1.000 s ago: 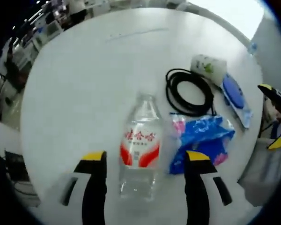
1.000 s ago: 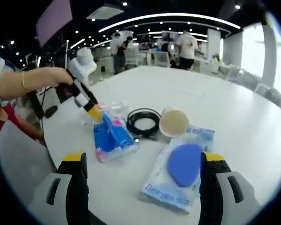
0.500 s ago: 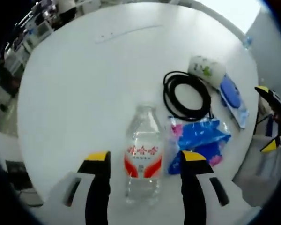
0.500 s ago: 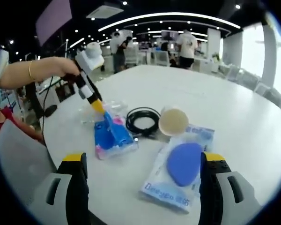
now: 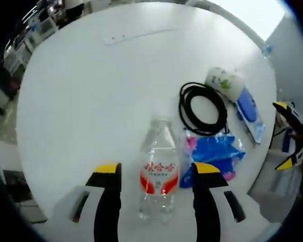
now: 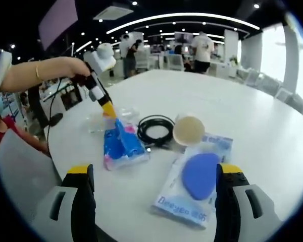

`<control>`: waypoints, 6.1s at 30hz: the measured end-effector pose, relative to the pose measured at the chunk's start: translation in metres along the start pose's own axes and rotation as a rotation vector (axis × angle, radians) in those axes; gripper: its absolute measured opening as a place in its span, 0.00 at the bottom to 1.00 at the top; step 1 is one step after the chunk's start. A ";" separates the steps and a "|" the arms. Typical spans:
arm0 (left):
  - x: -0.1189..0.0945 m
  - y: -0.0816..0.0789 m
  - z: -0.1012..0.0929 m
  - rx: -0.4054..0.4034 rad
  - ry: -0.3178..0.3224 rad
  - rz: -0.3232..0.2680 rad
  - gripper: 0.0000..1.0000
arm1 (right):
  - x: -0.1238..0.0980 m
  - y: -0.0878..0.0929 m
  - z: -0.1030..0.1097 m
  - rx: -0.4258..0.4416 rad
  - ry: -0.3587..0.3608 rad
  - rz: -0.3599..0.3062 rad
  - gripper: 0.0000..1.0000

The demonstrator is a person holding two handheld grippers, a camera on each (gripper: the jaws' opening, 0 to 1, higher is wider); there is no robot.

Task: Arrange the tabletop items into an orderly group along one side of the table until the central work area is clear of visible clutter.

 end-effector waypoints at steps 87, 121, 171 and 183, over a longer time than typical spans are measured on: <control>-0.033 0.030 0.014 -0.306 -0.380 -0.444 0.37 | 0.001 0.006 0.005 -0.024 -0.031 0.053 0.99; -0.021 0.038 0.007 -0.391 -0.581 -0.669 0.37 | 0.003 0.010 0.008 -0.047 -0.037 0.080 0.99; -0.030 0.009 0.101 -0.307 -0.719 -0.830 0.37 | 0.006 0.005 0.008 0.012 -0.060 0.023 1.00; -0.021 0.006 0.124 -0.292 -0.744 -0.806 0.37 | 0.008 0.010 0.006 -0.003 -0.051 0.055 1.00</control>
Point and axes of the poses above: the point that each gripper's makers call its tool centre point, and the gripper's own axes: x roughly forward along the fingers, z roughly to its left, y roughly out of its underside, the point moved 8 cm from there along -x, roughly backward along the fingers, and after that the axes turned 13 degrees about x, right-handed, at the moved point
